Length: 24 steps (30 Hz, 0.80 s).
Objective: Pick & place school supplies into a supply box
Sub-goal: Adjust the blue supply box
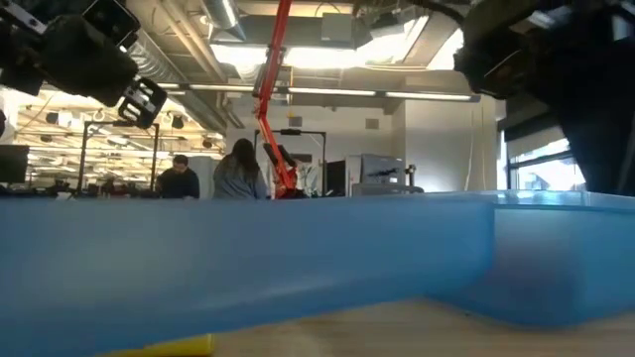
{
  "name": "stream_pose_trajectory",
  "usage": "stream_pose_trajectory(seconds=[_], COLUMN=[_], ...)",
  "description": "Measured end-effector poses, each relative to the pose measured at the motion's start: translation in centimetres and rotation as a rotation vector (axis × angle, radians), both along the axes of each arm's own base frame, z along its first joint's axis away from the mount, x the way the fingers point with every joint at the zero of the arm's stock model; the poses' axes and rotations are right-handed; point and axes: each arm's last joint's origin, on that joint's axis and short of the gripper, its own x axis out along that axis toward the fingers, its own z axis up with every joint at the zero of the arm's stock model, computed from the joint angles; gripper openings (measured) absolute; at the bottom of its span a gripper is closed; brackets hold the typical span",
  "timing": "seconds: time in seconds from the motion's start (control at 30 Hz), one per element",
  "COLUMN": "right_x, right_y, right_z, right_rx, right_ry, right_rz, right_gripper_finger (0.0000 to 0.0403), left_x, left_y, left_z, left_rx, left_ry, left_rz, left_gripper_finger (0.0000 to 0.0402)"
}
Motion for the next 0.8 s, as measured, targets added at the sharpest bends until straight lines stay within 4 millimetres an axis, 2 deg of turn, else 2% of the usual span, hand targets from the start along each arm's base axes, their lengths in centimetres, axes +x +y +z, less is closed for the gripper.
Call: stream_pose_trajectory(seconds=[0.27, 0.53, 0.8], right_x=[0.1, 0.2, -0.2], right_y=[-0.8, -0.9, -0.3], right_z=[0.0, 0.0, 0.0], right_rx=[-0.011, -0.011, -0.011], right_ry=[0.029, 0.028, 0.026], right_rz=[0.022, 0.02, 0.068], right_gripper_finger=[0.0119, 0.0119, 0.0119], left_x=[4.7, 9.6, 12.2], left_y=[-3.8, -6.7, -8.1], left_z=[0.0, -1.7, -3.6], left_rx=[0.029, 0.073, 0.124], left_ry=[0.26, 0.436, 0.659], left_rz=[-0.053, -0.051, -0.022], left_gripper_finger=[0.0002, 0.0001, 0.0002])
